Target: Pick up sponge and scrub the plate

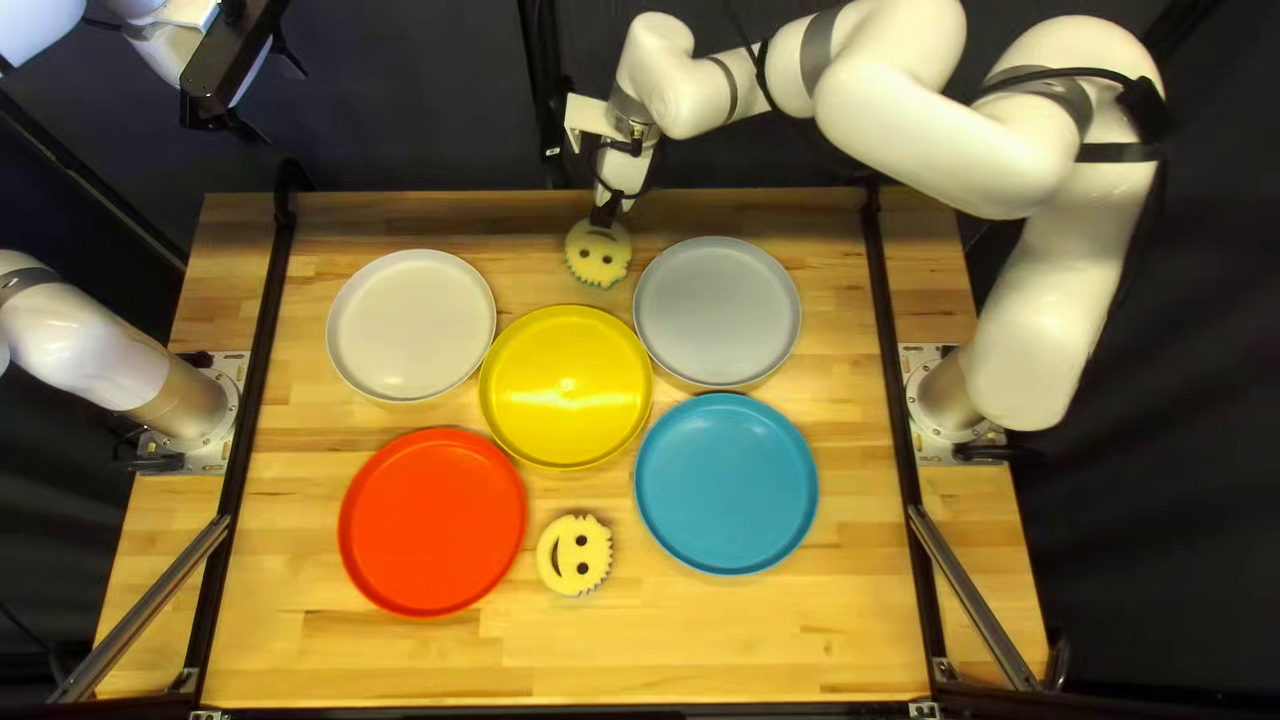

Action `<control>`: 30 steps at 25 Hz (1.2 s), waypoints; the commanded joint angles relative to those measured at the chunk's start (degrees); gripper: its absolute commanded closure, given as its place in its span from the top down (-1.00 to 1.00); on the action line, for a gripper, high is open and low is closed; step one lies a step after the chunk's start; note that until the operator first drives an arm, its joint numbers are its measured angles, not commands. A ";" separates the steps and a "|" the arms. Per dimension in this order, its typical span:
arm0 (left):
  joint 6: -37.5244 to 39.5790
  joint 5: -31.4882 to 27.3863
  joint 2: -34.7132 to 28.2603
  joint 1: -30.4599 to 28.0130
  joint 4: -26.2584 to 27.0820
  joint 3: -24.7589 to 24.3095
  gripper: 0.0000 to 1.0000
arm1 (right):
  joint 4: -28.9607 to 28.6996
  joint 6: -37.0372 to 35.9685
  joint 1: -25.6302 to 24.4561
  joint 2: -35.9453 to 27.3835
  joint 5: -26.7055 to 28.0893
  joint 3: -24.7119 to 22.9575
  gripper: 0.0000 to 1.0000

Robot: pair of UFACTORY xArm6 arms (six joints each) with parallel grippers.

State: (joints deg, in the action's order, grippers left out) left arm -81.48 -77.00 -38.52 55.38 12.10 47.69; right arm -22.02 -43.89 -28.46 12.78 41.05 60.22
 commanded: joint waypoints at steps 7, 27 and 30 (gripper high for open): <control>0.00 0.00 0.00 0.00 0.00 0.00 1.00 | 8.49 0.03 -2.44 -14.09 -4.38 -15.26 -1.00; 0.00 0.00 0.00 0.00 0.00 0.00 1.00 | 20.23 13.07 5.03 -20.53 -13.07 -29.00 -1.00; 0.00 0.00 0.00 0.00 0.00 0.00 1.00 | 21.49 15.19 6.82 -21.16 -13.65 -30.09 -1.00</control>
State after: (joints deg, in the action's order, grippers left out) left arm -81.48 -77.00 -38.52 55.38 12.10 47.69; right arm -1.56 -30.28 -22.88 -7.85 27.93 30.96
